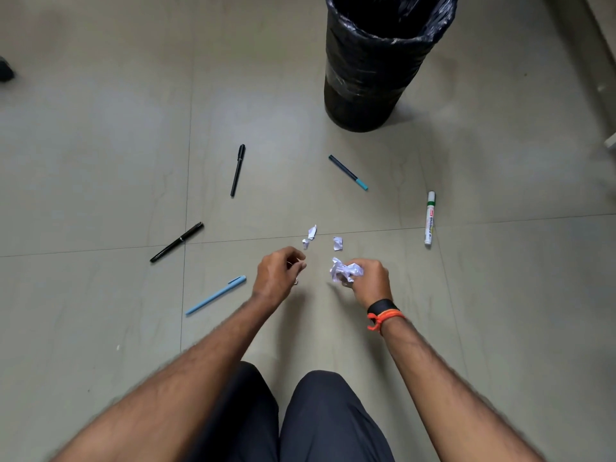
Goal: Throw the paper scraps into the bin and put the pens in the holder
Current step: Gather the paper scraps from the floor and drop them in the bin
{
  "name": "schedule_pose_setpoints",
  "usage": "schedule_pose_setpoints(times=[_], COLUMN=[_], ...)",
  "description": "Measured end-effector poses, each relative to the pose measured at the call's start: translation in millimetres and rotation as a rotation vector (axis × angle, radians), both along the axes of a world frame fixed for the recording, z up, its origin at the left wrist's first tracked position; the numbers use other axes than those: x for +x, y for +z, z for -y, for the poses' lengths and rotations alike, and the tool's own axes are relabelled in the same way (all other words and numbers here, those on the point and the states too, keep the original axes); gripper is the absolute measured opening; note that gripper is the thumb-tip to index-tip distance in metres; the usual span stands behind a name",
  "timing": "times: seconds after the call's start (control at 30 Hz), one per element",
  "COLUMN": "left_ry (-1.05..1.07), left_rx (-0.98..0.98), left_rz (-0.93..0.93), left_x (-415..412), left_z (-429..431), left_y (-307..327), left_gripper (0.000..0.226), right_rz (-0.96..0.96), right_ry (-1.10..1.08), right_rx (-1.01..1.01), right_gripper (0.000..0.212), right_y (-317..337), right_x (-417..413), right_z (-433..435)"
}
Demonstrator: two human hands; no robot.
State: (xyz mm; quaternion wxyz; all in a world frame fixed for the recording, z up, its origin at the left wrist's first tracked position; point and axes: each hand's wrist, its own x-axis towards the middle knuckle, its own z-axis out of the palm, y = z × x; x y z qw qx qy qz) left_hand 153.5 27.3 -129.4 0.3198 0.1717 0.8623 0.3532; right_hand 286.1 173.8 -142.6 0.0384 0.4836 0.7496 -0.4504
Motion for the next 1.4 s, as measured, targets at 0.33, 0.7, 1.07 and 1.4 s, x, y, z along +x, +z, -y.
schedule_pose_setpoints(times=[0.33, 0.7, 1.07, 1.4], left_ry=[-0.011, -0.474, -0.803, -0.509], left_rx=[-0.078, -0.315, -0.275, -0.218], left_rz=[0.017, -0.196, -0.378, -0.261], left_x=[-9, -20, -38, -33], left_z=[0, 2, -52, -35], left_y=[-13, -28, -32, -34], left_gripper=[0.025, 0.119, 0.081, 0.013], right_rz=[0.225, 0.202, 0.098, 0.125], right_ry=[0.114, 0.338, 0.348, 0.254], right_rx=[0.054, 0.178, 0.275, 0.226], right_gripper=[0.017, 0.119, 0.037, 0.015], right_y=[3, -7, -29, -13], right_x=[-27, -30, -57, -50], right_z=[-8, 0, 4, -7])
